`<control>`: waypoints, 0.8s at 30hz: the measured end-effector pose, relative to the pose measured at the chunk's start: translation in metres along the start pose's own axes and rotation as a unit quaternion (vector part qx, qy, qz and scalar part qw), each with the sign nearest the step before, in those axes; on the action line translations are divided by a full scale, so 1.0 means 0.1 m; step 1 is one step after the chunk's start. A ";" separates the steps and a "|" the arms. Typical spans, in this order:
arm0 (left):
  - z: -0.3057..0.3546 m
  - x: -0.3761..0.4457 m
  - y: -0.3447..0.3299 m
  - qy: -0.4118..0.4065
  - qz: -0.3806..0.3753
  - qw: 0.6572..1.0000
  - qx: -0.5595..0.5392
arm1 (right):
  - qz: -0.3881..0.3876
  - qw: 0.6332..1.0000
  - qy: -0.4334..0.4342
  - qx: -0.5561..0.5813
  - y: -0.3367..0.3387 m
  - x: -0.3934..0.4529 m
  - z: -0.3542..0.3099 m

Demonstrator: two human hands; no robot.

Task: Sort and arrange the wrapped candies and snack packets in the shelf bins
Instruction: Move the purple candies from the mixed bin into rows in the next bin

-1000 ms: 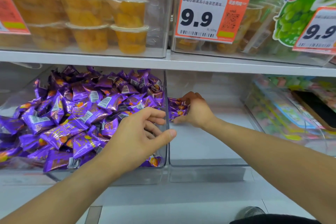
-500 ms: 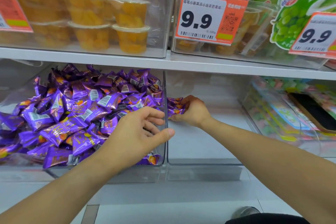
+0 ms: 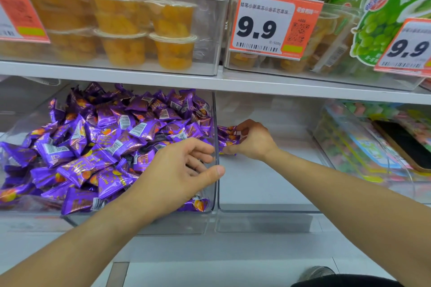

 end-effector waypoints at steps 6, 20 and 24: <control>0.34 0.10 0.56 -0.191 0.139 0.959 0.155 | 0.097 0.982 0.123 0.109 0.64 -0.34 -0.59; 0.11 0.16 0.89 -0.081 0.199 0.968 0.133 | -0.102 0.924 0.358 -0.085 0.15 -0.84 -1.47; 0.12 0.08 1.02 -0.038 0.244 0.967 0.063 | -0.133 0.918 0.368 -0.070 0.01 -0.82 -1.54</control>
Point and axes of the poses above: each hand's wrist, its own x-axis towards the middle knuckle, its own y-axis out of the back of the hand, z = x × y, the point moved 6 cm from there along x, towards the middle knuckle, and after that the axes turned 13 degrees about z, right-handed, at the moved point
